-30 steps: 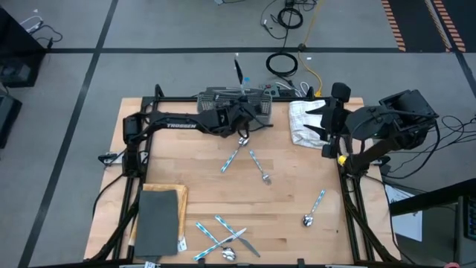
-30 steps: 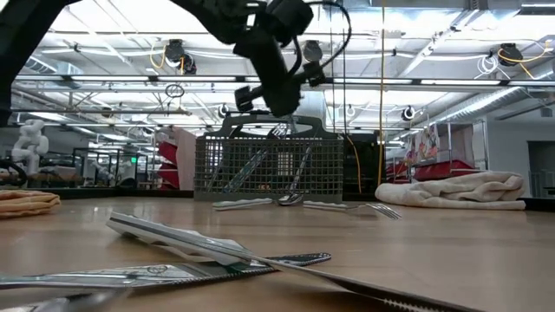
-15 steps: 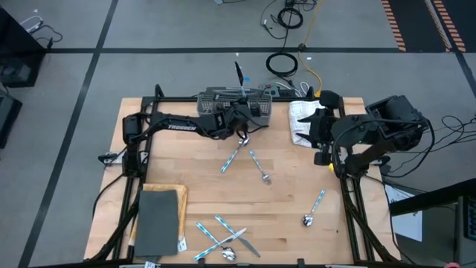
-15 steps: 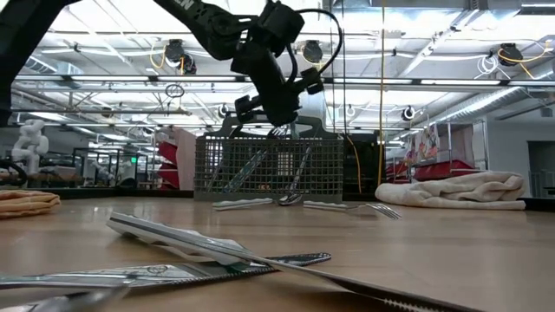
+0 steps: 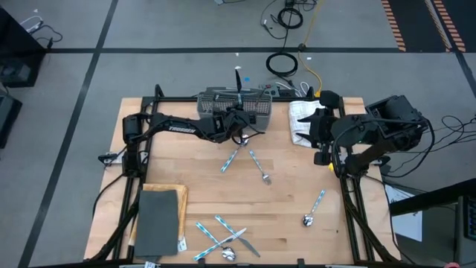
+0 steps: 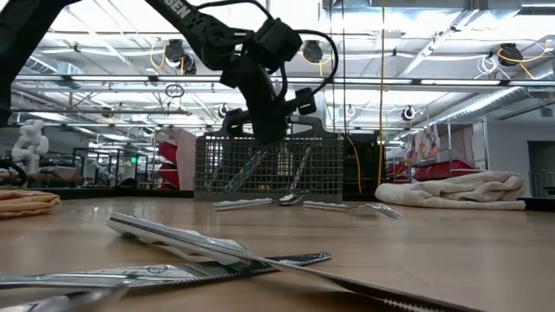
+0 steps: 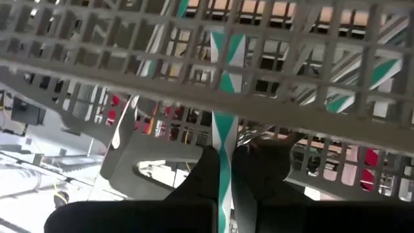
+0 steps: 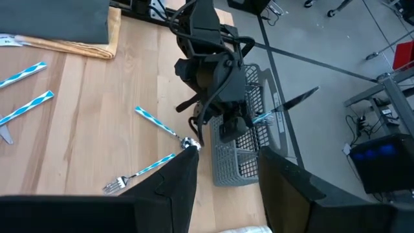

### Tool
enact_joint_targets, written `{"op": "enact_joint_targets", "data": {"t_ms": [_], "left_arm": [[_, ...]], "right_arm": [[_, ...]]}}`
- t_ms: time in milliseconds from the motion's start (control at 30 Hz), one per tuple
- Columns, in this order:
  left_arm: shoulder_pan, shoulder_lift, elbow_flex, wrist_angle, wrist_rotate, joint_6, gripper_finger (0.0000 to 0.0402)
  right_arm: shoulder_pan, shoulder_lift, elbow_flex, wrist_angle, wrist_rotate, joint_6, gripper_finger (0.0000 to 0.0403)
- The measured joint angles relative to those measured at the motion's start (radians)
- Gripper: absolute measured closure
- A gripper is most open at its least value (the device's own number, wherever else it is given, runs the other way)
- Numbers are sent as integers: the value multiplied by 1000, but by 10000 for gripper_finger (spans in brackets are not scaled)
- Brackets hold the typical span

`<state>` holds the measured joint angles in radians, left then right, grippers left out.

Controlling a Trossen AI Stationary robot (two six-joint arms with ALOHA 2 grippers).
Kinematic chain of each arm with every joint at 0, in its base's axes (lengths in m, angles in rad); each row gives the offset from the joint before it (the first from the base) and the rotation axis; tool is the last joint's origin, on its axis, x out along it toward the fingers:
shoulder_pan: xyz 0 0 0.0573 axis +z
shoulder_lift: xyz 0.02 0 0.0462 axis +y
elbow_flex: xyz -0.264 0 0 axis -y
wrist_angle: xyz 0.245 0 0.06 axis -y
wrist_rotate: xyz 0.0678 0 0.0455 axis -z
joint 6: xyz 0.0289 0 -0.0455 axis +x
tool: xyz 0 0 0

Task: Sort silverware
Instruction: Put the blue knife into the silverware basket, then put the blue spoon into the silverware basket

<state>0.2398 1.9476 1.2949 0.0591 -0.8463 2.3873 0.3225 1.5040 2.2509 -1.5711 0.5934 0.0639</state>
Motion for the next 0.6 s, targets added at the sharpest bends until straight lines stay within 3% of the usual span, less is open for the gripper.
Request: {"op": "enact_joint_targets", "data": {"t_ms": [100, 333, 600], "left_arm": [[0, 0, 0, 3, -1, -26, 378], [-12, 0, 0, 14, -3, -78, 313], [-13, 0, 0, 14, -3, -103, 299]], "right_arm": [[0, 0, 0, 0, 0, 0, 252], [0, 0, 0, 0, 0, 0, 252], [0, 0, 0, 0, -24, 0, 252]]}}
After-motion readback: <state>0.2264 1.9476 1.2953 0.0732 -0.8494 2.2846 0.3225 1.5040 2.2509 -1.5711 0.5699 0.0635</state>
